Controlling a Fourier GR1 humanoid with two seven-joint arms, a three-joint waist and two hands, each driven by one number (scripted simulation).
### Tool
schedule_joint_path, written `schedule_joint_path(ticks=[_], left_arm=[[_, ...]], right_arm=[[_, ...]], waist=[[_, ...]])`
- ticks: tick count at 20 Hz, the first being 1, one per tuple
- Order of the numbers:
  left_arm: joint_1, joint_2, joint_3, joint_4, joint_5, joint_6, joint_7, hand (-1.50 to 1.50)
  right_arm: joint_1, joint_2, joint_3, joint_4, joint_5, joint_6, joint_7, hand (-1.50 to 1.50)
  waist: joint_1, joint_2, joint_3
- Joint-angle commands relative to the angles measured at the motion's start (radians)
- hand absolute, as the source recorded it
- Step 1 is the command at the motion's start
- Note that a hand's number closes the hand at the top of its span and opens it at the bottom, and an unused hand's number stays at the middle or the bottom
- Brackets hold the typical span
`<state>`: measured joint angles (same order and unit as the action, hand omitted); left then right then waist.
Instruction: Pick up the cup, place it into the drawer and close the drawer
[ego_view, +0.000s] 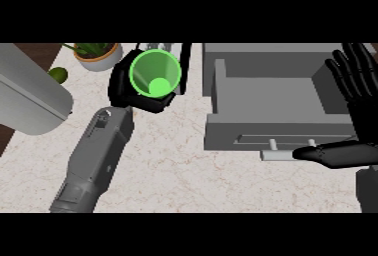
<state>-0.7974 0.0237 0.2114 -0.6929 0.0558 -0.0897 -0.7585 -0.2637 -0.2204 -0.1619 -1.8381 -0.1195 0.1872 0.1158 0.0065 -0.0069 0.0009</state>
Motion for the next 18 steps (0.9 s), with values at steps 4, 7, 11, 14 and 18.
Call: schedule_joint_path(ticks=[4, 7, 11, 14, 18], left_arm=[[-0.15, -0.023, -0.119, -0.158, 0.043, 0.149, 0.287, 1.5], [-0.265, -0.023, -0.135, -0.113, 0.056, 0.204, 0.36, 1.5], [-0.407, -0.024, -0.192, 0.022, 0.104, 0.321, 0.419, 1.5], [-0.493, -0.024, -0.253, 0.12, 0.134, 0.393, 0.49, 1.5], [-0.569, -0.024, -0.294, 0.266, 0.168, 0.434, 0.504, 1.5]], right_arm=[[-0.01, 0.0, -0.019, 0.018, -0.016, 0.003, -0.017, -1.5], [0.04, 0.037, 0.036, -0.016, 0.058, -0.025, -0.05, -1.5], [-0.018, -0.005, 0.001, 0.02, 0.011, 0.012, -0.036, -1.5], [-0.028, 0.007, 0.007, 0.034, 0.007, 0.006, -0.033, -1.5], [-0.052, 0.0, 0.014, 0.021, -0.005, 0.017, -0.015, -1.5]], waist=[[-0.009, 0.003, 0.0], [-0.021, 0.006, -0.001], [-0.036, 0.012, 0.0], [-0.056, 0.016, 0.0], [-0.082, 0.024, 0.001]])
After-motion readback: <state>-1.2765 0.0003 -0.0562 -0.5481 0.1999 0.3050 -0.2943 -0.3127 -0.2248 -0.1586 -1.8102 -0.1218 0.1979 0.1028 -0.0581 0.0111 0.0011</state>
